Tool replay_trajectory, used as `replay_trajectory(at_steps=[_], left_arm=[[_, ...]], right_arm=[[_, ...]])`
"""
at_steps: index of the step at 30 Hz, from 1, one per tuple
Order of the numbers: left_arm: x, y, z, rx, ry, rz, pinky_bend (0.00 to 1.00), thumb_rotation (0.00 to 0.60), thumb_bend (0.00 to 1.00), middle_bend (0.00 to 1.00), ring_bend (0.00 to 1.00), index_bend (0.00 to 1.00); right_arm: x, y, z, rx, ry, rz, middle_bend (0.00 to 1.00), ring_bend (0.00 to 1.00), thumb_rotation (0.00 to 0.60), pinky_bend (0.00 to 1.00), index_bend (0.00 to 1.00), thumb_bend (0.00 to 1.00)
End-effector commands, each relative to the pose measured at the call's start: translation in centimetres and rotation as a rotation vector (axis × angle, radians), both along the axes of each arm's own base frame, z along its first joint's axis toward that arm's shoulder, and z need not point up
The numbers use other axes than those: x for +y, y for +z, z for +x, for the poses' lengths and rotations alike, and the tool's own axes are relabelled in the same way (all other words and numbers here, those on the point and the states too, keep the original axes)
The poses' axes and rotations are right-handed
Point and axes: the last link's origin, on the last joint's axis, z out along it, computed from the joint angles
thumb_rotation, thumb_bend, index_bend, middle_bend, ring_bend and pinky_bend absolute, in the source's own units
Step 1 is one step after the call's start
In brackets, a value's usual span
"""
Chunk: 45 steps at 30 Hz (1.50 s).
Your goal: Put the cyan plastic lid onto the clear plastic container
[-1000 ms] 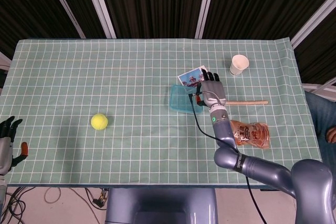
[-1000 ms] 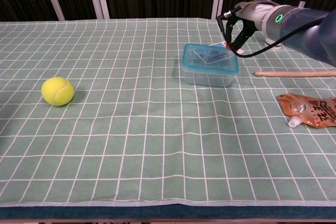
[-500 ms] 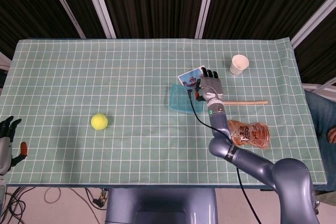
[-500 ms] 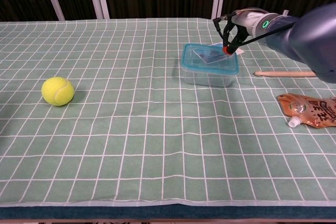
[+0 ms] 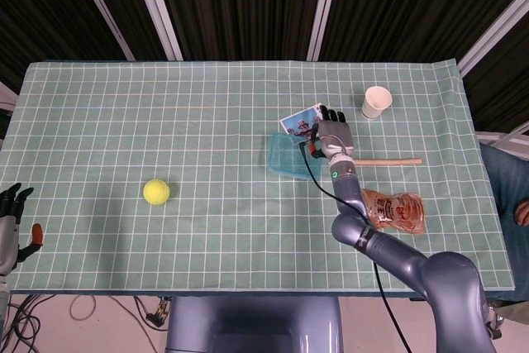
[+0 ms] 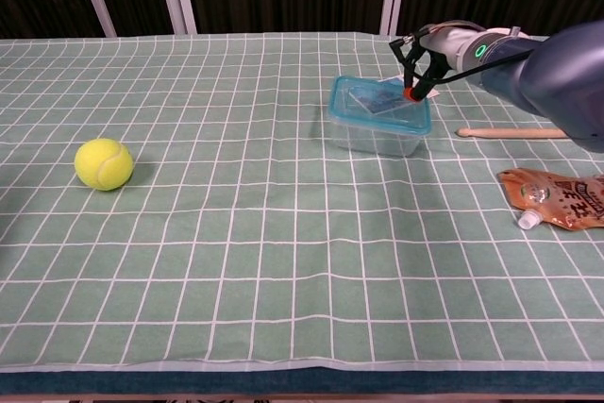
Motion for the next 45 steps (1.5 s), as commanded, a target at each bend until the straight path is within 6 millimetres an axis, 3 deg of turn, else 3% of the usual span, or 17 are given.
replay_trajectory(at_steps=[1,20,37,45], left_arm=[[0.0,0.0,0.0,0.000,0.002,0.000,0.00,0.600,0.55,0.00,0.00,0.12],[0.0,0.0,0.0,-0.005,0.006,-0.001,0.00,0.600,0.55,0.00,0.00,0.12],[0.0,0.1,0.1,-0.007,-0.001,0.003,0.00,0.600,0.55,0.00,0.00,0.12],[0.0,0.1,0.0,-0.005,0.001,0.002,0.00,0.600,0.55,0.00,0.00,0.12]], right_arm=[[0.2,-0.3,-0.2,-0.008,0.000,0.006,0.02,0.00,0.600,0.00,0.80,0.46],[0.5,-1.9,-0.4,0.021,-0.023,0.047,0.02,0.00,0.600,0.00,0.82,0.46],[2.4,-3.0,-0.5,0.052,0.000,0.107,0.02,0.00,0.600,0.00,0.82,0.46],[2.3,-2.2,0.8,0.008,0.027,0.072,0.02,0.00,0.600,0.00,0.82,0.46]])
